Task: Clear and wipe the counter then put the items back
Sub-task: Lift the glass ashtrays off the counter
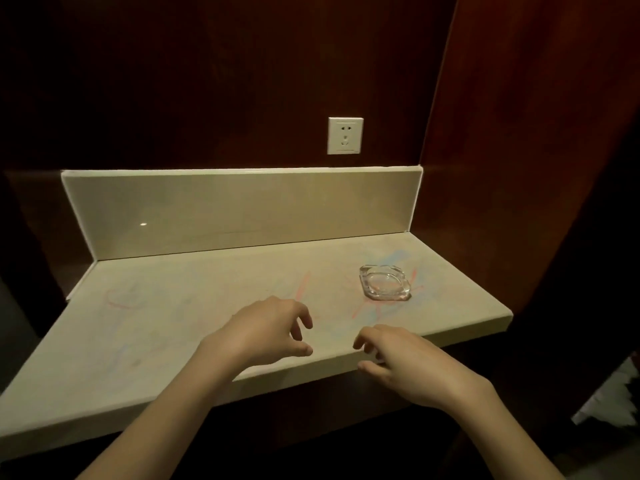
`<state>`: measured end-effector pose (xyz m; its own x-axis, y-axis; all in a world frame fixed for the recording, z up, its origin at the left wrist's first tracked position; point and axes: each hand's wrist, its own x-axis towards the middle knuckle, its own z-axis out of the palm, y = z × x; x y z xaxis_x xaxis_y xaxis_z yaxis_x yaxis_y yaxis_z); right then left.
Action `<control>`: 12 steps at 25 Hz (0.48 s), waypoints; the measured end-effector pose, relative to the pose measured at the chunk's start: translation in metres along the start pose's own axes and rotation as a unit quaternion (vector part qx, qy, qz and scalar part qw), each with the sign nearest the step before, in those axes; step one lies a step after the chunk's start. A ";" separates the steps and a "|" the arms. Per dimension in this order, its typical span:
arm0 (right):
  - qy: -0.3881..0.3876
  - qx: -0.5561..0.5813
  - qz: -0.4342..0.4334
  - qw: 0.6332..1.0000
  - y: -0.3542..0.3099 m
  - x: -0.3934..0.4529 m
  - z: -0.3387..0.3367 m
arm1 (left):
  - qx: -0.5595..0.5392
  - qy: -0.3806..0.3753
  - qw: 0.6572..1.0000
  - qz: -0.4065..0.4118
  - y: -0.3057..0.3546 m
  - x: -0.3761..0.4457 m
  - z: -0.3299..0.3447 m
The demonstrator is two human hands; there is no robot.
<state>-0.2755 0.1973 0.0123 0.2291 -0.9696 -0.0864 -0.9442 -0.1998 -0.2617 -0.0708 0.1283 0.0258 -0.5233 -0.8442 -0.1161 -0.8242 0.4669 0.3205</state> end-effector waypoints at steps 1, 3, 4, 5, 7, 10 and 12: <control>0.003 0.003 0.013 1.000 0.011 0.006 -0.002 | 0.000 -0.005 1.000 0.014 0.005 0.018 -0.002; 0.011 0.004 0.036 0.999 0.035 0.017 -0.010 | -0.010 -0.005 0.999 0.037 0.016 0.054 -0.007; 0.015 0.001 0.044 0.999 0.046 0.023 -0.015 | -0.015 -0.005 0.999 0.046 0.021 0.070 -0.009; 0.023 0.000 0.054 0.998 0.059 0.030 -0.021 | -0.015 -0.005 0.998 0.054 0.027 0.086 -0.011; 0.040 0.006 0.071 0.997 0.080 0.046 -0.026 | -0.006 -0.001 0.998 0.056 0.034 0.119 -0.010; 0.039 0.079 0.084 0.993 0.110 0.071 -0.023 | -0.063 -0.011 0.998 0.021 0.037 0.166 -0.002; 0.046 0.180 0.093 0.978 0.132 0.090 -0.024 | -0.141 -0.031 0.990 -0.004 0.035 0.194 0.006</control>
<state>-0.3852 0.0806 -0.0071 0.0240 -0.9963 -0.0824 -0.8198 0.0275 -0.5719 -0.2023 -0.0175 0.0087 -0.5364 -0.8255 -0.1754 -0.7405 0.3607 0.5671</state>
